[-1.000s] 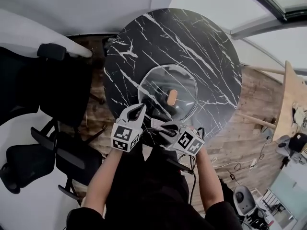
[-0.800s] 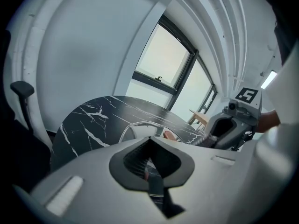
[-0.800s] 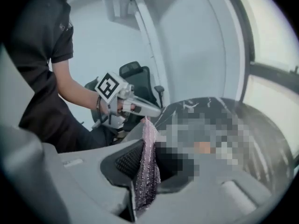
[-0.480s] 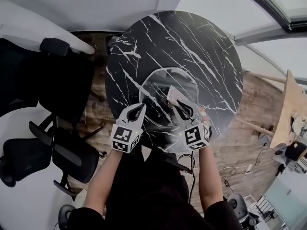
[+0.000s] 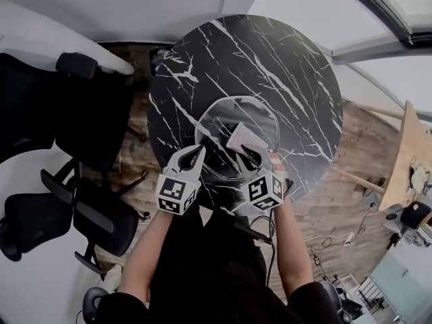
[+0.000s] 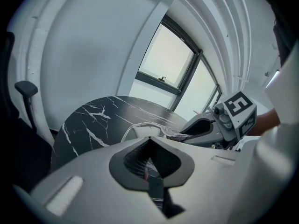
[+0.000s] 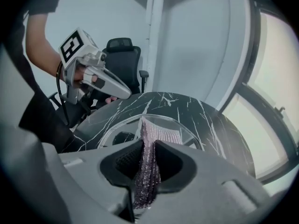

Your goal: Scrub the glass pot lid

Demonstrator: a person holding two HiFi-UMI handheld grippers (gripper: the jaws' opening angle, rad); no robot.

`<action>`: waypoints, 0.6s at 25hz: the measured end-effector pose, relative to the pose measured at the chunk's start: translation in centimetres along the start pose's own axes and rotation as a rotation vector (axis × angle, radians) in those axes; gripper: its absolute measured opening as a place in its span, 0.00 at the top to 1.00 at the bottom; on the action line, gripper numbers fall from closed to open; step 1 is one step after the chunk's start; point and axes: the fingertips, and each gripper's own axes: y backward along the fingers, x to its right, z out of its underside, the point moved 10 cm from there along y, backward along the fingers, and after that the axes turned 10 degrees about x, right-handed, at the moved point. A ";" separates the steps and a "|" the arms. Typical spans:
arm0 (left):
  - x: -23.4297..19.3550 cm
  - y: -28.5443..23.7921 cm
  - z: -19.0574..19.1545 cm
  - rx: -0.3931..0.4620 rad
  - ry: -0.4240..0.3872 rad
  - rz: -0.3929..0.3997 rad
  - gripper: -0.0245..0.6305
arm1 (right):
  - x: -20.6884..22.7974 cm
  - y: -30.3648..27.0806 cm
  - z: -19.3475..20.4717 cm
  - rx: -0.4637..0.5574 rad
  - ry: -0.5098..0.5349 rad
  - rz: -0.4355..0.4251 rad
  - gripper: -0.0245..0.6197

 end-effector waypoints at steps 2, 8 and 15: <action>-0.1 -0.2 -0.1 0.000 0.000 -0.001 0.96 | -0.8 0.2 0.2 -0.012 0.037 -0.016 0.84; -0.2 -0.3 -0.1 -0.001 0.004 -0.002 0.96 | -3.1 0.7 0.8 -0.001 -0.001 -0.073 0.84; 0.0 -0.6 -0.1 -0.003 0.003 -0.003 0.96 | -4.6 1.6 1.5 0.002 -0.009 -0.164 0.85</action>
